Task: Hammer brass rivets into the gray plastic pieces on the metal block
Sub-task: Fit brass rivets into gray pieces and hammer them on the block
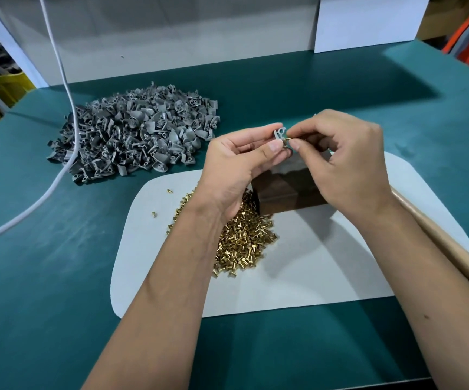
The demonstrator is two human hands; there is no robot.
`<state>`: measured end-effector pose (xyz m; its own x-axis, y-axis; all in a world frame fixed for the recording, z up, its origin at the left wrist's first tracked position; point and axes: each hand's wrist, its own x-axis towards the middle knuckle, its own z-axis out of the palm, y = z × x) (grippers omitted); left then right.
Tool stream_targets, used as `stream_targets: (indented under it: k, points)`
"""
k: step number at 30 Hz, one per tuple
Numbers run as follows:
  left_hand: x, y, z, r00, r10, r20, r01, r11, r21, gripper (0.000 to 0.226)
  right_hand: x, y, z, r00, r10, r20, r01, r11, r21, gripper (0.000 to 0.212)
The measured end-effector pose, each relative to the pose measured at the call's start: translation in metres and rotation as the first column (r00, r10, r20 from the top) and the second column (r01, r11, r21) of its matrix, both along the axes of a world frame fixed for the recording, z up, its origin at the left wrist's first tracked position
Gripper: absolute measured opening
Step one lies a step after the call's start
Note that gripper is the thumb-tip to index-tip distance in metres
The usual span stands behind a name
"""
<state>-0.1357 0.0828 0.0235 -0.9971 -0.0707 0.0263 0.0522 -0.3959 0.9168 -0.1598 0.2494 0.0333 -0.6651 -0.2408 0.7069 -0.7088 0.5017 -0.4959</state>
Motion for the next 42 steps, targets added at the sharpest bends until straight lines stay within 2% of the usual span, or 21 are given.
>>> stream_targets:
  k: [5,7,11,14,17,26,42]
  points:
    - [0.001,-0.003,0.003,0.999,-0.036,0.031,0.037,0.999,-0.023,0.017,-0.001,0.000,-0.002,0.999,0.018,-0.041,-0.018,1.000,0.002,0.005]
    - [0.001,0.000,0.003,1.000,0.013,0.023,-0.012,0.998,-0.067,0.017,0.000,-0.002,-0.003,1.000,0.004,-0.030,-0.004,1.000,0.004,0.006]
    - [0.001,0.009,0.001,0.983,0.162,-0.090,-0.174,0.975,-0.142,0.011,-0.001,-0.003,-0.004,0.998,-0.043,0.034,0.044,0.999,-0.029,0.008]
    - [0.002,0.014,0.000,0.976,0.165,-0.140,-0.191,0.960,-0.206,0.010,-0.002,-0.003,-0.005,0.994,-0.068,0.081,0.072,0.996,-0.043,0.009]
    - [0.002,0.018,-0.002,0.962,0.198,-0.185,-0.248,0.921,-0.302,0.021,-0.001,-0.005,-0.005,0.991,-0.079,0.108,0.086,0.994,-0.065,0.009]
    - [0.004,0.019,0.001,0.948,0.266,-0.176,-0.306,0.916,-0.260,0.017,0.004,-0.010,-0.001,0.989,-0.088,0.120,0.100,0.990,-0.097,0.010]
    - [0.007,0.026,0.002,0.947,0.296,-0.127,-0.321,0.896,-0.307,0.015,0.005,-0.011,-0.003,0.974,-0.156,0.163,0.172,0.981,-0.086,0.011]
